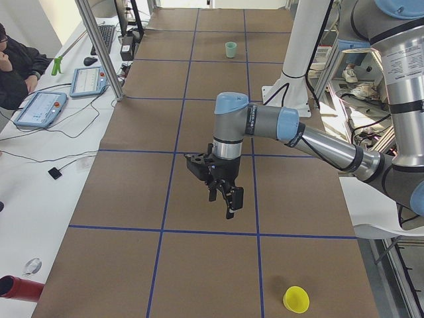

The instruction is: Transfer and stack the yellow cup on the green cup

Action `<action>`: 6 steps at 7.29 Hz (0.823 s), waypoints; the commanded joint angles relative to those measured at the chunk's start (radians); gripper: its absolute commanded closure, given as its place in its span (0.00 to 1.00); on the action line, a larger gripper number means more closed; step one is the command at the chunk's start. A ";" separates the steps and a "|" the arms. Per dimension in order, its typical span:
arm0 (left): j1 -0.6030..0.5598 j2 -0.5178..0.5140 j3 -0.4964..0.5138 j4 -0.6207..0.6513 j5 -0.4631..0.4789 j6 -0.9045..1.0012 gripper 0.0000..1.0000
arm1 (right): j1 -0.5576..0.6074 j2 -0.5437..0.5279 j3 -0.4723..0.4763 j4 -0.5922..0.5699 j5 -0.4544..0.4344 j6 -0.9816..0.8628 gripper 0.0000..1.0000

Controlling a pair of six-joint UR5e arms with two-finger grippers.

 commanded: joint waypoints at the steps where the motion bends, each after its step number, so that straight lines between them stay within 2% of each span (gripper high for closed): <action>1: 0.131 0.073 -0.002 -0.002 0.163 -0.350 0.00 | 0.000 -0.019 0.000 0.009 0.004 0.064 0.00; 2: 0.255 0.111 0.001 0.001 0.245 -0.561 0.00 | 0.000 -0.019 -0.001 0.009 0.004 0.057 0.00; 4: 0.516 0.209 0.012 0.004 0.272 -0.962 0.00 | -0.002 -0.025 -0.008 0.011 0.004 0.053 0.00; 5: 0.661 0.214 0.051 0.018 0.271 -1.166 0.00 | 0.000 -0.033 -0.009 0.009 0.005 0.058 0.00; 6: 0.787 0.206 0.132 0.025 0.266 -1.350 0.00 | 0.000 -0.033 -0.008 0.009 0.005 0.063 0.00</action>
